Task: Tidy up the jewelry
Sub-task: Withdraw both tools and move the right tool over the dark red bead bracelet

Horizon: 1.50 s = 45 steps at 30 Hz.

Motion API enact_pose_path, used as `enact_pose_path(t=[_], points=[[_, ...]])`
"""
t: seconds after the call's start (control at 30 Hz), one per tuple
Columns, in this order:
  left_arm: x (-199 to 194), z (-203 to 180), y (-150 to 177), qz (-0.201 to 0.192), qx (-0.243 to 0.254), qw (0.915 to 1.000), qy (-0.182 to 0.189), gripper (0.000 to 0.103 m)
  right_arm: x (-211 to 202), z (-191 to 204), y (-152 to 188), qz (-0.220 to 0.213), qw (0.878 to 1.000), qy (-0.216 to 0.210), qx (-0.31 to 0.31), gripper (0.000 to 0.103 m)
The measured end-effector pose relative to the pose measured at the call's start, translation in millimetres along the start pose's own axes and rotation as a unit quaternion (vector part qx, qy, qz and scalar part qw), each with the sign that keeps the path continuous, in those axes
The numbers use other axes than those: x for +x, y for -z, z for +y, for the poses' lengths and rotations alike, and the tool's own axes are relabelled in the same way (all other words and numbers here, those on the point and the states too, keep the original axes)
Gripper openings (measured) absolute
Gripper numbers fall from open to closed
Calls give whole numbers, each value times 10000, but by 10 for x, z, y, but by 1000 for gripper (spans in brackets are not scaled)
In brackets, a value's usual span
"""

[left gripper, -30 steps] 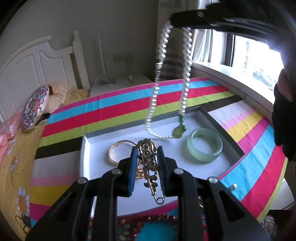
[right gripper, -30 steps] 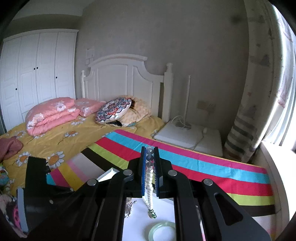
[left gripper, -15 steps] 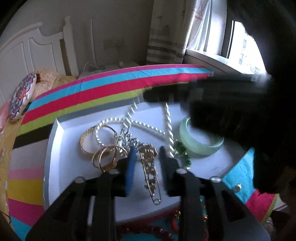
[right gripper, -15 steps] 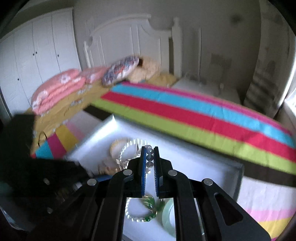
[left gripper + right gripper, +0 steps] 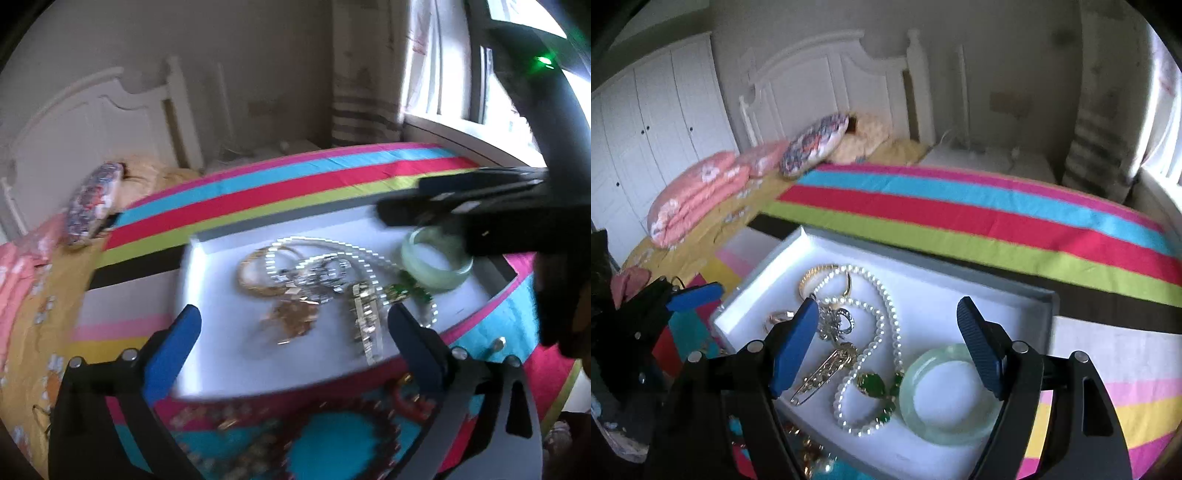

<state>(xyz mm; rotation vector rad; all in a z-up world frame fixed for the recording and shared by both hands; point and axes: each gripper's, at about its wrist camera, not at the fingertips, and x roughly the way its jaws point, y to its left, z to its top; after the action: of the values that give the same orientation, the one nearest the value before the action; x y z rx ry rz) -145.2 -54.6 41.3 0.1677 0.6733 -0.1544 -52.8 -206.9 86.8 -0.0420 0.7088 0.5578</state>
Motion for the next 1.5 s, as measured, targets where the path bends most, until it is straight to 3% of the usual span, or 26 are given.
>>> enact_pose_path(t=[0.33, 0.67, 1.07, 1.43, 1.5], points=[[-464, 381, 326, -173, -227, 9983, -515, 100, -593, -95, 235, -422, 9989, 99, 175, 79], [-616, 507, 628, -167, -373, 9968, -692, 100, -860, 87, 642, -389, 9991, 158, 69, 85], [-780, 792, 797, -498, -726, 9917, -942, 100, -762, 428, 1048, 49, 9993, 123, -361, 86], [-718, 856, 932, -298, -755, 9931, -848, 100, -470, 1042, 1152, 549, 9911, -513, -1103, 86], [-692, 872, 956, -224, -776, 9931, -850, 100, -415, 1114, 1110, 591, 9891, -631, -1188, 80]])
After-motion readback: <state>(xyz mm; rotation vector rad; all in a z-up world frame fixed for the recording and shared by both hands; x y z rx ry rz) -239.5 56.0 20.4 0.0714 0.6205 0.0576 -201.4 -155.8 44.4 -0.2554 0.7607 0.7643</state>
